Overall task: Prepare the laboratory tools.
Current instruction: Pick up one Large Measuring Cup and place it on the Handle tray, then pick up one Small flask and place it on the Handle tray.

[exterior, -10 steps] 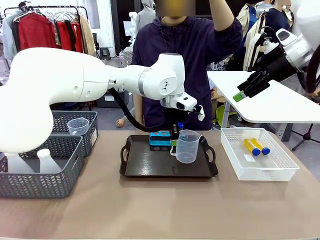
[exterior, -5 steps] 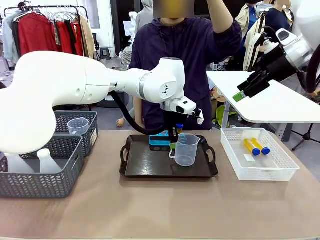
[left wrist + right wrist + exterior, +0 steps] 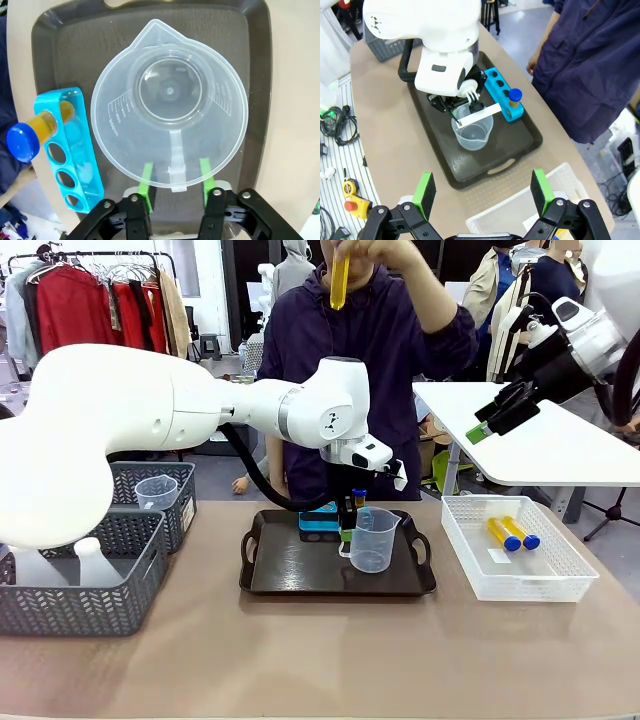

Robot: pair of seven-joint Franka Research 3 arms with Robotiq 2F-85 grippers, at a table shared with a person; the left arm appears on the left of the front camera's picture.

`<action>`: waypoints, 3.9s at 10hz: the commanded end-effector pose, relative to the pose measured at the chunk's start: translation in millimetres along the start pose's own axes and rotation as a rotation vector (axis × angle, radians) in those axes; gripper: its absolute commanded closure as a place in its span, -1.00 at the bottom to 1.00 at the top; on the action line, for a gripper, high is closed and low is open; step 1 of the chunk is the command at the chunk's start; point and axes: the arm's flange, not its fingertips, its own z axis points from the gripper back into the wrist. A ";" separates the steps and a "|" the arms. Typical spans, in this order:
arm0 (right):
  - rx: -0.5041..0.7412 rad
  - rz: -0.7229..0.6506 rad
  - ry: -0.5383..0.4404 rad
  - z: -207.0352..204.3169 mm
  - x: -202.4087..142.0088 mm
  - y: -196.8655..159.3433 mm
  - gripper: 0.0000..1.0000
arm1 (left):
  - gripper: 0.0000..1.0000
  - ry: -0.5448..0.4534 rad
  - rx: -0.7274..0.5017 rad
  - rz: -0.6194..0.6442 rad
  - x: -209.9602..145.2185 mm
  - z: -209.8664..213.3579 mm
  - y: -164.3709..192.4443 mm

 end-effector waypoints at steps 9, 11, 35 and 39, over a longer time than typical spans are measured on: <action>0.006 0.002 -0.015 0.3 1.0 -0.1 -1.00 | -1.00 -0.045 -0.002 0.065 -29.9 78.4 -20.6; 0.006 0.002 -0.015 0.3 1.0 -0.1 -1.00 | -1.00 -0.056 0.044 0.099 -44.3 111.9 -34.4; 0.006 0.002 -0.015 0.3 1.0 -0.1 -1.00 | -1.00 0.061 0.101 1.010 -327.9 258.1 -64.3; 0.006 0.002 -0.015 0.3 1.0 -0.1 -1.00 | -1.00 0.036 0.067 1.249 -410.3 220.9 -47.3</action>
